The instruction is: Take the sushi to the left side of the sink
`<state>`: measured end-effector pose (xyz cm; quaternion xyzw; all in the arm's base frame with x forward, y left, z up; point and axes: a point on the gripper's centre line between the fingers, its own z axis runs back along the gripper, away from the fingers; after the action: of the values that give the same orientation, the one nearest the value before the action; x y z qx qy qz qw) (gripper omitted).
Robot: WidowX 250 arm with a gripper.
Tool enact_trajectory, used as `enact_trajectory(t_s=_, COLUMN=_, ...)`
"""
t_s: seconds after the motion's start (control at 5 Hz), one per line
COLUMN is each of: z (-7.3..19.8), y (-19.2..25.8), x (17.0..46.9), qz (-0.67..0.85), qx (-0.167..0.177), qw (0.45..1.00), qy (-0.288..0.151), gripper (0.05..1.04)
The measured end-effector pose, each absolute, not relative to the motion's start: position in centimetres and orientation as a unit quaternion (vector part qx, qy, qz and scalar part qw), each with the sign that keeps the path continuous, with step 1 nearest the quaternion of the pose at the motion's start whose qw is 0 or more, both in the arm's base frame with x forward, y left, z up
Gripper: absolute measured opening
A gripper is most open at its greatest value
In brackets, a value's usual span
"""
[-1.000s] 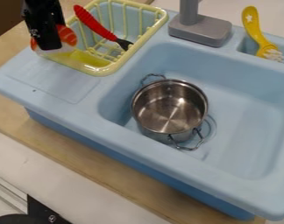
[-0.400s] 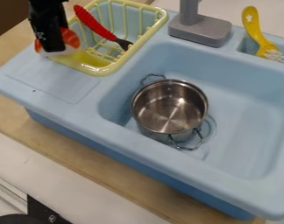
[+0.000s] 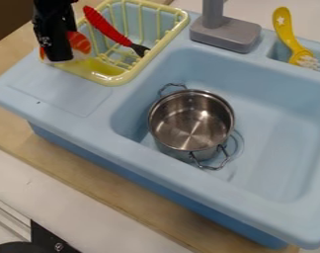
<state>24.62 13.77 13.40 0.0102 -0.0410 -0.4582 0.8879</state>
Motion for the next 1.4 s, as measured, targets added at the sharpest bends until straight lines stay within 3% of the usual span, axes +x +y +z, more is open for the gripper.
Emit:
enact_trajectory(t_s=0.2, z=13.8, y=13.5, x=24.4, qz=-0.462, qx=0.009, qw=0.886, qy=-0.037, gripper=1.005)
enact_trajectory(t_s=1.0, z=17.1, y=10.8, x=25.3, qz=-0.497, qx=0.067, qw=0.863, qy=-0.059, gripper=1.000)
enact_trajectory(t_s=1.4, z=16.7, y=7.7, x=24.6, qz=-0.555, qx=0.042, qw=0.829, qy=-0.056, gripper=1.000)
